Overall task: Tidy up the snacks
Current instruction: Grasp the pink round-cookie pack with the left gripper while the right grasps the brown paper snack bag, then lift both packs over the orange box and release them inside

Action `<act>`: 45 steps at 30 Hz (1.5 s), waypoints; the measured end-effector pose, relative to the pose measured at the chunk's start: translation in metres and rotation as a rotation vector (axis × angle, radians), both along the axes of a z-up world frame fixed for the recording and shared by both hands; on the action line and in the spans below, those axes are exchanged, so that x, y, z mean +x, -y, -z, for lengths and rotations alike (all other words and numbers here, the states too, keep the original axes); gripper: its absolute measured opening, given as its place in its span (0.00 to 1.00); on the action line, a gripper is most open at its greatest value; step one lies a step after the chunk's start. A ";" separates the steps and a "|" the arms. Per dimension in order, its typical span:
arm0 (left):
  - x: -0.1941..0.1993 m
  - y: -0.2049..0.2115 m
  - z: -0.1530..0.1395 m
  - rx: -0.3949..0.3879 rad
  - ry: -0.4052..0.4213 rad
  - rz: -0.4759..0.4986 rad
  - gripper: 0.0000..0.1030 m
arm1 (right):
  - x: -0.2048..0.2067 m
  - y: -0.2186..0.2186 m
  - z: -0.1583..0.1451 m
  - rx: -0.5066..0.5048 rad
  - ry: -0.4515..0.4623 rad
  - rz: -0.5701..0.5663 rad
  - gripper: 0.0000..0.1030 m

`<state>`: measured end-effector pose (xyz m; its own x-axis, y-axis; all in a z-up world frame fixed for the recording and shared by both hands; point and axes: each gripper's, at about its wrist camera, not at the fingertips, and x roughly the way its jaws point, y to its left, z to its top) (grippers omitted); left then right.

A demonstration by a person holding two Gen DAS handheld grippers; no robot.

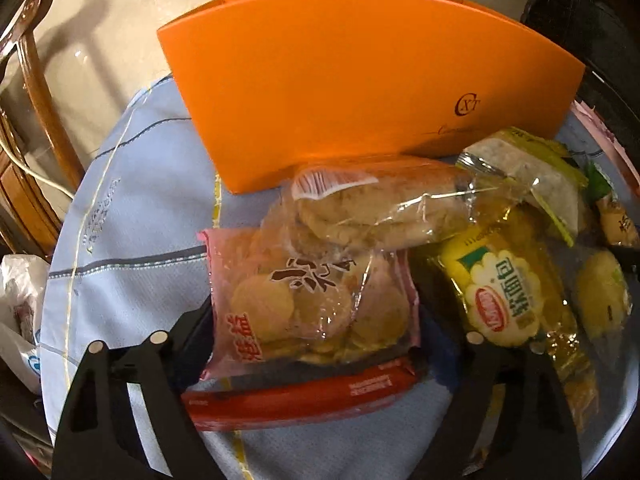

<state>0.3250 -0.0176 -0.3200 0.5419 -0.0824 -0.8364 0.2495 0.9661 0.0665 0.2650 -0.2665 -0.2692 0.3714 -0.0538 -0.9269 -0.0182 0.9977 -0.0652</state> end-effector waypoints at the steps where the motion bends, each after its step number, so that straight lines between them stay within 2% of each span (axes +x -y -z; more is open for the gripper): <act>1: -0.003 0.000 0.000 -0.002 0.003 0.005 0.80 | -0.002 0.001 0.000 0.005 0.004 0.002 0.43; 10: -0.033 -0.009 -0.008 -0.007 0.037 0.033 0.70 | -0.012 0.010 -0.003 0.088 0.029 0.047 0.42; 16: -0.059 -0.017 -0.010 -0.017 0.052 0.045 0.67 | -0.025 0.012 -0.006 0.113 0.038 0.047 0.42; 27: -0.058 -0.045 -0.030 -0.106 0.068 0.054 0.63 | -0.046 0.013 -0.021 0.116 0.064 0.040 0.42; 36: -0.083 -0.046 -0.081 -0.166 0.160 0.080 0.63 | -0.059 0.012 -0.036 0.128 0.094 0.028 0.42; 45: -0.094 -0.042 -0.110 -0.165 0.182 0.075 0.63 | -0.063 0.007 -0.067 0.143 0.164 0.014 0.42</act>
<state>0.2314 0.0243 -0.2103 0.6695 -0.2554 -0.6975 0.3190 0.9469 -0.0406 0.2025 -0.2731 -0.2024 0.5178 0.0674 -0.8528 -0.0050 0.9971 0.0757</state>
